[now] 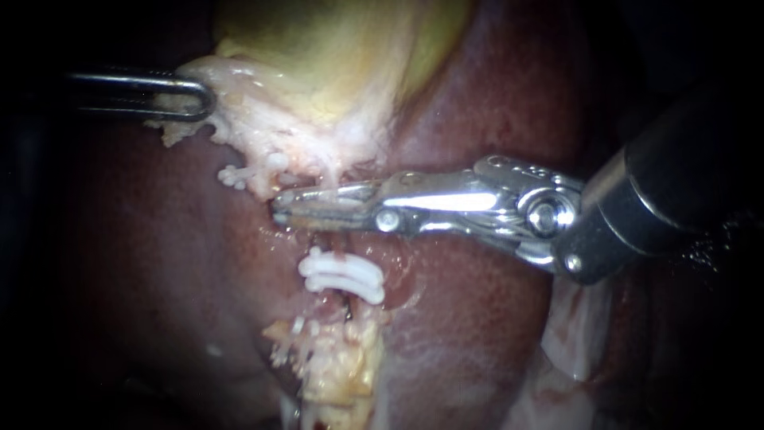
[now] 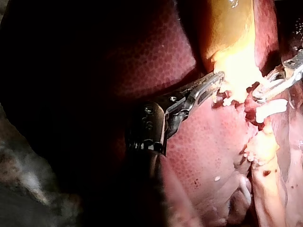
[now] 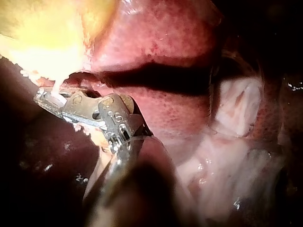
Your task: Going back third clip right tube
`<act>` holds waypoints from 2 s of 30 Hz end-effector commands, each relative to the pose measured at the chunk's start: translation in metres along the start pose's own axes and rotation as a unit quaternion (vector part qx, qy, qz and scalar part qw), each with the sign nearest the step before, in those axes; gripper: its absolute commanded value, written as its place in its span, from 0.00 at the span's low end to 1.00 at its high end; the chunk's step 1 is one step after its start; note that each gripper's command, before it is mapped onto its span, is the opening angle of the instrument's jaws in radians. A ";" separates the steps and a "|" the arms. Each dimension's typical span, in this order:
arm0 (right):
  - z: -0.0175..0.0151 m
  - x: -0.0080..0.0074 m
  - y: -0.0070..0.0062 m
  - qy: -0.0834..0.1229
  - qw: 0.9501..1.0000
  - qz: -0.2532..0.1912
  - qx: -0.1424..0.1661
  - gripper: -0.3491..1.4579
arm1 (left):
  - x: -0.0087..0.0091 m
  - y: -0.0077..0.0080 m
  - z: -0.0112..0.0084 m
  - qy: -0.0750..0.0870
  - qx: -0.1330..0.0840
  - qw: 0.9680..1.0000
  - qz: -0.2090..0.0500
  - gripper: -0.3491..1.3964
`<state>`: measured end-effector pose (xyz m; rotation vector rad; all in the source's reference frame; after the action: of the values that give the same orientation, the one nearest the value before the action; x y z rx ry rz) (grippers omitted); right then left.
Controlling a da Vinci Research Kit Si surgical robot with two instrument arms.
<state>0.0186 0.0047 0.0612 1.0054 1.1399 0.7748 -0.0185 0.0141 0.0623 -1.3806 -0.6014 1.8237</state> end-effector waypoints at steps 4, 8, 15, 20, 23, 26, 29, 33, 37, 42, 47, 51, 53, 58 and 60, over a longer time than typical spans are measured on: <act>0.0006 -0.0001 0.0004 0.000 1.000 0.002 0.000 0.27 | 0.0000 0.0000 0.0000 0.000 0.000 1.000 0.000 0.00; 0.0015 -0.0008 0.0015 0.000 1.000 -0.001 -0.003 0.40 | -0.0001 0.0000 0.0000 0.000 0.000 1.000 0.000 0.00; 0.0022 -0.0035 0.0057 0.005 0.999 -0.027 -0.018 0.44 | -0.0003 0.0000 0.0002 0.000 0.001 1.000 0.001 0.00; 0.0013 -0.0039 0.0087 0.024 0.997 -0.054 -0.048 0.47 | -0.0003 0.0000 0.0002 0.000 0.001 1.000 0.001 0.00; 0.0001 -0.0036 0.0094 0.029 0.996 -0.058 -0.055 0.47 | -0.0003 0.0000 0.0002 0.000 0.001 1.000 0.001 0.00; -0.0010 -0.0036 0.0096 0.030 0.996 -0.060 -0.056 0.46 | -0.0003 0.0000 0.0002 0.000 0.001 1.000 0.001 0.00; -0.0017 -0.0038 0.0096 0.030 0.995 -0.069 -0.063 0.46 | -0.0003 0.0000 0.0001 0.000 0.001 1.000 0.001 0.00; -0.0030 -0.0044 0.0088 0.034 0.988 -0.128 -0.082 0.47 | -0.0003 0.0000 0.0001 0.000 0.001 1.000 0.001 0.00; -0.0051 -0.0052 0.0076 0.033 0.973 -0.204 -0.102 0.47 | -0.0003 0.0000 0.0001 0.000 0.001 1.000 0.001 0.00; -0.0083 -0.0055 0.0059 0.020 0.954 -0.275 -0.115 0.47 | -0.0003 0.0000 0.0001 0.000 0.001 1.000 0.001 0.00; -0.0102 -0.0051 0.0041 -0.035 0.939 -0.317 -0.128 0.47 | -0.0003 0.0000 0.0001 0.000 0.000 1.000 0.001 0.00; -0.0109 -0.0054 0.0027 -0.074 0.929 -0.338 -0.134 0.47 | -0.0003 0.0000 0.0001 0.000 0.000 1.000 0.001 0.00; -0.0110 -0.0055 0.0024 -0.077 0.927 -0.343 -0.133 0.47 | -0.0003 -0.0001 0.0001 0.000 0.000 1.000 0.001 0.00; -0.0114 -0.0059 0.0018 -0.081 0.922 -0.357 -0.125 0.47 | -0.0004 -0.0002 0.0002 0.000 0.000 1.000 0.001 0.00; -0.0115 -0.0059 0.0018 -0.081 0.921 -0.360 -0.124 0.47 | -0.0005 -0.0003 0.0003 0.000 0.001 1.000 0.002 0.00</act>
<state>0.0059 0.0029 0.0638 0.3672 1.1217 0.2174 -0.0186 0.0139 0.0631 -1.3831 -0.5983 1.8261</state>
